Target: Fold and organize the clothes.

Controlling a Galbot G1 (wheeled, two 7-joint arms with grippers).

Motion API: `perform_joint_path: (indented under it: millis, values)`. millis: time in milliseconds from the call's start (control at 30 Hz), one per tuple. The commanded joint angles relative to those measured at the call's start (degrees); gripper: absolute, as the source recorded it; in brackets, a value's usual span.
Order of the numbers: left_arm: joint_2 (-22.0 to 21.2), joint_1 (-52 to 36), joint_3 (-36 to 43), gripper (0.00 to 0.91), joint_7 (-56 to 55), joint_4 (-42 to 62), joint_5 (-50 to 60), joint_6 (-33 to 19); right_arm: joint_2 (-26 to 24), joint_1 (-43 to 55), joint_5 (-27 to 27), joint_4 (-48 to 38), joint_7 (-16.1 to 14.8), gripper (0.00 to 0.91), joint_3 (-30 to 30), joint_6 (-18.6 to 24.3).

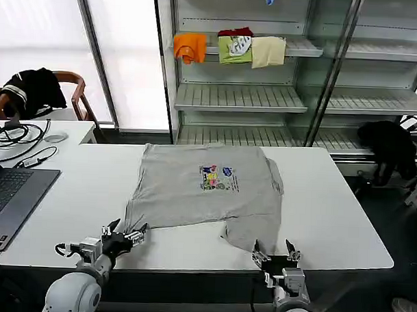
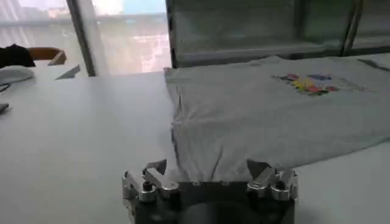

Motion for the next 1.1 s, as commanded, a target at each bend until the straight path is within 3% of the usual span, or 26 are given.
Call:
perform_joint_path:
  millis: [33, 67, 133, 733, 1100]
  values:
    - [-0.05, 0.24, 0.09, 0.262, 0.1, 0.76, -0.15, -0.09, 0.01, 0.04, 0.02, -0.01, 0.03, 0.403, -0.02, 0.01]
    - [-0.01, 0.28, 0.12, 0.071, 0.11, 0.81, -0.13, -0.09, 0.04, 0.01, -0.01, -0.09, 0.01, 0.0, -0.08, 0.05]
    - [0.04, 0.44, 0.17, 0.02, 0.14, 0.8, -0.13, -0.09, 0.01, -0.03, -0.06, -0.44, -0.4, 0.0, -0.3, 0.26]
    - [-0.79, 1.67, 0.62, 0.02, 0.12, -0.06, 0.08, -0.1, -0.62, -0.18, 0.6, -1.1, -1.27, 0.0, -0.37, 2.58]
    - [-1.71, 1.63, -0.02, 0.02, -0.47, -2.77, -0.71, -2.6, -0.61, -1.27, -0.78, 1.78, -3.24, 0.0, 0.59, 7.66]
